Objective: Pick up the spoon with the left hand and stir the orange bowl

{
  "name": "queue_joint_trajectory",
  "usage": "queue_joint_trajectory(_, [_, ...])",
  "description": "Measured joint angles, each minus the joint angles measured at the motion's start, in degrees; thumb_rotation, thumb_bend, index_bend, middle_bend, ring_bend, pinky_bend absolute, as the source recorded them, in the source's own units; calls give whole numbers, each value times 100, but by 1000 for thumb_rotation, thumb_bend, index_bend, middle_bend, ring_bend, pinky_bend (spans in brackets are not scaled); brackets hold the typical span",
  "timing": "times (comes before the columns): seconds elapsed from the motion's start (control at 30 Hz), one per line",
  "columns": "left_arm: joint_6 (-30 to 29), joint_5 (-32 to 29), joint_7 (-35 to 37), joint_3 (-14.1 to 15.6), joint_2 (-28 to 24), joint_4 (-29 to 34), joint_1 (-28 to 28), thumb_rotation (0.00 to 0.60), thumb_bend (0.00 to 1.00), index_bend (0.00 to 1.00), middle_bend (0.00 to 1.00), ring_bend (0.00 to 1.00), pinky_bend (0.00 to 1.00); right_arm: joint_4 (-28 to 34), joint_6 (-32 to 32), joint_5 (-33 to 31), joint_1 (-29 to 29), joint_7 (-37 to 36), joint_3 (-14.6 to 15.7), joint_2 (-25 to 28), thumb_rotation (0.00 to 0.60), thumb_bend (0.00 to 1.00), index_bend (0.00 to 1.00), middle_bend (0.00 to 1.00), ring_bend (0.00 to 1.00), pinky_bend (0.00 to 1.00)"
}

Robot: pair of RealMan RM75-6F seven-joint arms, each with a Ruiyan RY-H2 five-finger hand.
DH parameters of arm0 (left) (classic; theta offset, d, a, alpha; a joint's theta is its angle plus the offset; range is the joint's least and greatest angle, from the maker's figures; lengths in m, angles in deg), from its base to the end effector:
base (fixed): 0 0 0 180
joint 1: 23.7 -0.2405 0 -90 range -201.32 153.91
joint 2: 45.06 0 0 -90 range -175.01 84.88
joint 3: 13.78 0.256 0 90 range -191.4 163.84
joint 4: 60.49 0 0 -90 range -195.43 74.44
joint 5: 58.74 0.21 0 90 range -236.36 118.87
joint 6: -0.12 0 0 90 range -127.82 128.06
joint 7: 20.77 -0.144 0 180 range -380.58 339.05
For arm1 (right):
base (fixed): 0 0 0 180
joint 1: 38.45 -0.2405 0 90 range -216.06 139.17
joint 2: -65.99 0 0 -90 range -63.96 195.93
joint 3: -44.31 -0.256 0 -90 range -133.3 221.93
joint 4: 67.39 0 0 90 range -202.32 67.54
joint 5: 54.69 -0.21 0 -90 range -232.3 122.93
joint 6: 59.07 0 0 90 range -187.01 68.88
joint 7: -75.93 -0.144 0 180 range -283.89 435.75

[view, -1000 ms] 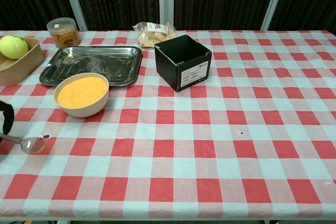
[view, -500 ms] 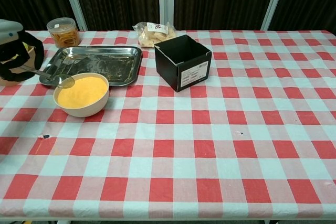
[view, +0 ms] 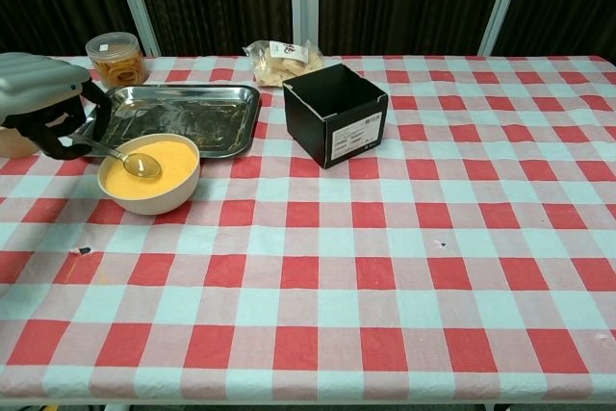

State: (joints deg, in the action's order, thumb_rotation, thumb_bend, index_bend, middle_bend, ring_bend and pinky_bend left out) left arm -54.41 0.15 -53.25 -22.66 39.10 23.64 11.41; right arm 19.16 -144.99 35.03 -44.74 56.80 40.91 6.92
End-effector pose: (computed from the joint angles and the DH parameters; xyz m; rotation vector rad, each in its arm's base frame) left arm -0.2216 0.3310 0.0102 -1.8076 -0.8532 -0.6049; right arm -0.3208 -0.1927 0.1983 1.3870 -0.9581 1.0811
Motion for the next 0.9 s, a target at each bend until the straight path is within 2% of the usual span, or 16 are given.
queue_joint_trajectory(0.33, [-120, -108, -109, 132, -22, 117, 92, 600, 446, 490, 920, 902, 983, -37, -6, -12, 9, -36, 0, -19, 600, 198, 0, 67, 0, 0])
queue_joint_trajectory(0.63, [-190, -116, -149, 225, -155, 343, 133, 600, 438, 483, 920, 902, 983, -74, -35, -13, 23, -84, -9, -30, 600, 198, 0, 72, 0, 0])
queue_joint_trajectory(0.9, [-179, -70, -56, 276, -148, 171, 177, 600, 327, 522, 922, 902, 983, -94, -76, 8, 42, -116, -6, -27, 600, 198, 0, 72, 0, 0])
